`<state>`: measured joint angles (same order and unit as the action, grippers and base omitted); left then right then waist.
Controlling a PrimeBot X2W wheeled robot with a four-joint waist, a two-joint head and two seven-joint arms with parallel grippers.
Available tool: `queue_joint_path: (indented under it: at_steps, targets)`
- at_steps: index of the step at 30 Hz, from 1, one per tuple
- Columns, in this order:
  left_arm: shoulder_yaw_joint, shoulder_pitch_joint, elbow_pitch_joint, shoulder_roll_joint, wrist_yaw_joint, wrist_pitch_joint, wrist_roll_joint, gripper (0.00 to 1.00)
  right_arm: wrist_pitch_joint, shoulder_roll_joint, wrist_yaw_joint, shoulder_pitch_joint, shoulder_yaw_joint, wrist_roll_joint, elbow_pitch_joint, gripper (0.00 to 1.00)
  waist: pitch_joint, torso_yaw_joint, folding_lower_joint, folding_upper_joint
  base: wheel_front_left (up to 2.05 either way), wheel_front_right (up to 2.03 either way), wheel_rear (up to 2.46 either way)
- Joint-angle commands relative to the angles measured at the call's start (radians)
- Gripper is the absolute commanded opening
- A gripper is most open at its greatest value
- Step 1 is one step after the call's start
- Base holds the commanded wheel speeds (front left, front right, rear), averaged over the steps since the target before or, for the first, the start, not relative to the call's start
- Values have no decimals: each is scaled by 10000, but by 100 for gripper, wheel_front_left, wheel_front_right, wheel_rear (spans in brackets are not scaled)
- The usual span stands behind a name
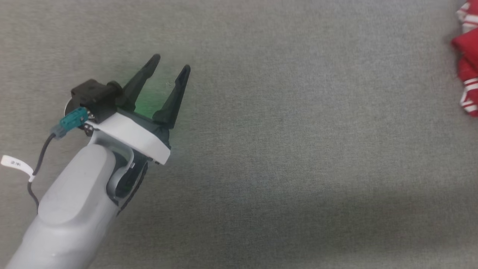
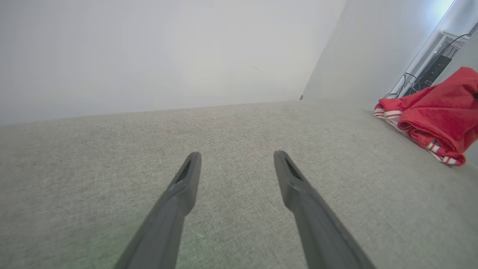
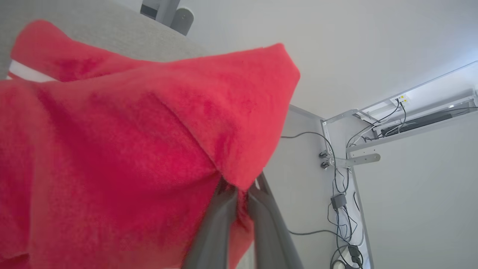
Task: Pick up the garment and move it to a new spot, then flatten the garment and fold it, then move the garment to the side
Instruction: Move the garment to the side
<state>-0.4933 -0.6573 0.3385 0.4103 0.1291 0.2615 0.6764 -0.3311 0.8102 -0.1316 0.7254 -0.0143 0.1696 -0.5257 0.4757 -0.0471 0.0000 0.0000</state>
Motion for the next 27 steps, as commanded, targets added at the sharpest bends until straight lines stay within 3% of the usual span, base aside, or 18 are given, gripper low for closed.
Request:
queue_joint_path:
  at_steps: [1,20,21,22,23,26,27]
  targets:
    - [-65,-238,-4,48,17,39,25,100,183,45,18,247,-45,-248,-275,0,229,-139,0,0,0,0,0]
    - [-594,-1100,120,367,17,36,170,100,1606,-1138,17,2336,-104,-2087,-3454,0,1309,-503,0,0,0,0,0]
    - [-621,-1132,134,356,17,35,180,100,1669,-1148,17,2425,-148,-2210,-3558,5,1313,-490,0,0,0,0,0]
    - [-647,-1152,144,347,17,31,197,100,1729,-1158,18,2501,-195,-2341,-3676,26,1311,-475,0,0,0,0,0]
    - [-647,-1152,144,347,17,31,197,100,1729,-1158,18,2501,-195,-2341,-3676,26,1311,-475,0,0,0,0,0]
    - [-688,-1176,164,356,17,31,245,100,1858,-1340,17,2730,-385,-2599,-3954,47,1234,-427,0,0,0,0,0]
    - [-684,-1172,169,372,17,31,268,100,1865,-1353,18,2792,-433,-2689,-4055,65,1185,-408,0,0,0,0,0]
